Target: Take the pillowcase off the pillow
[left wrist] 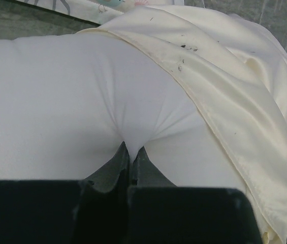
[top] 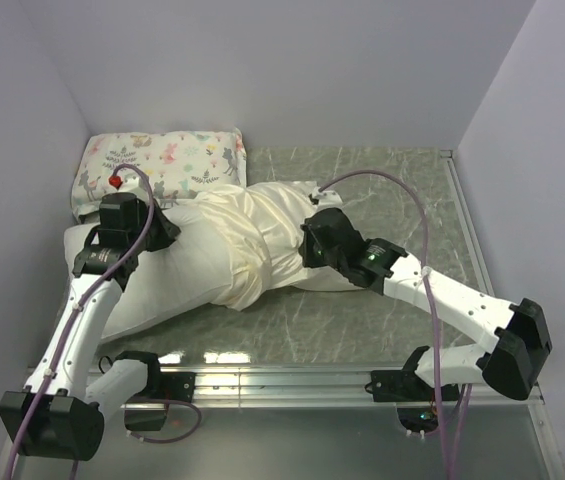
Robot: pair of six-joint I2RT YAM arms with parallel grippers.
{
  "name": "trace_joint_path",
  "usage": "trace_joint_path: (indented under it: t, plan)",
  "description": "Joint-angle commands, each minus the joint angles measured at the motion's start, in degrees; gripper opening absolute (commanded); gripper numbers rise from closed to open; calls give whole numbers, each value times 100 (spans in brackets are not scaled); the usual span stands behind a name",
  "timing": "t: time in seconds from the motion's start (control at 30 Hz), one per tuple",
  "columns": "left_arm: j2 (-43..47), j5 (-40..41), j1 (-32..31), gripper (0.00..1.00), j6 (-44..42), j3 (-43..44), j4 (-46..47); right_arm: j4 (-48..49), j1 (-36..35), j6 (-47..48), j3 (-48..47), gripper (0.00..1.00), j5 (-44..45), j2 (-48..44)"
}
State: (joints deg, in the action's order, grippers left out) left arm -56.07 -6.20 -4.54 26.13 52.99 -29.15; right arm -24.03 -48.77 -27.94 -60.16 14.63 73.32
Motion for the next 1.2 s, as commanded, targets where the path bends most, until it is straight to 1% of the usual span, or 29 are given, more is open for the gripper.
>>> trace_joint_path:
  t: [0.0, 0.03, 0.07, 0.17, 0.2, 0.27, 0.3, 0.37, 0.4, 0.53, 0.6, 0.63, 0.67, 0.87, 0.97, 1.1, 1.13, 1.17]
  plan:
    - [158, 145, -21, 0, -99, 316, 85, -154, 490, -1, -85, 0, 655, -335]
    - [184, 145, -21, 0, -99, 360, 41, -146, 692, 26, -31, 0, 577, -449]
    - [228, 276, -21, 0, -108, 448, 15, -189, 1111, 78, 65, 0, 515, -694]
    - [342, 610, -4, 0, -117, 580, -91, -312, 1825, 192, 180, 0, 400, -1205]
    - [360, 602, 5, 0, -108, 650, -126, -339, 2367, 219, 206, 0, 330, -1328]
    - [404, 602, 75, 0, -56, 686, -109, -348, 2914, 289, 224, 0, -38, -1600]
    - [430, 602, 93, 0, -29, 695, -100, -357, 3344, 298, 224, 0, -161, -1662]
    - [448, 602, 154, 0, 6, 704, -109, -357, 3716, 298, 198, 0, -461, -1768]
    - [457, 602, 172, 0, 15, 695, -109, -357, 4030, 298, 198, 0, -522, -1768]
    - [597, 602, 382, 0, -11, 704, -170, -243, 4691, 237, 250, 0, -1014, -1786]
    - [633, 602, 436, 0, -46, 730, -205, -199, 4850, 193, 303, 0, -1260, -1804]
    - [633, 611, 436, 0, -55, 747, -232, -164, 5156, 175, 321, 0, -1339, -1786]
    - [633, 602, 584, 0, -81, 774, -267, -146, 5272, 123, 330, 0, -1445, -1777]
    - [642, 321, 840, 0, -64, 765, -258, -23, 5790, -132, 312, 0, -1885, -1716]
    - [659, 242, 910, 0, -29, 765, -215, 39, 5844, -246, 277, 0, -2139, -1672]
    - [624, 163, 928, 0, -3, 765, -171, 22, 5923, -369, 84, 0, -2157, -1663]
    - [641, 110, 928, 0, 6, 704, -144, 39, 5923, -370, 49, 0, -2306, -1646]
    - [650, -151, 928, 0, 6, 678, -92, 82, 5923, -387, 40, 0, -2498, -1637]
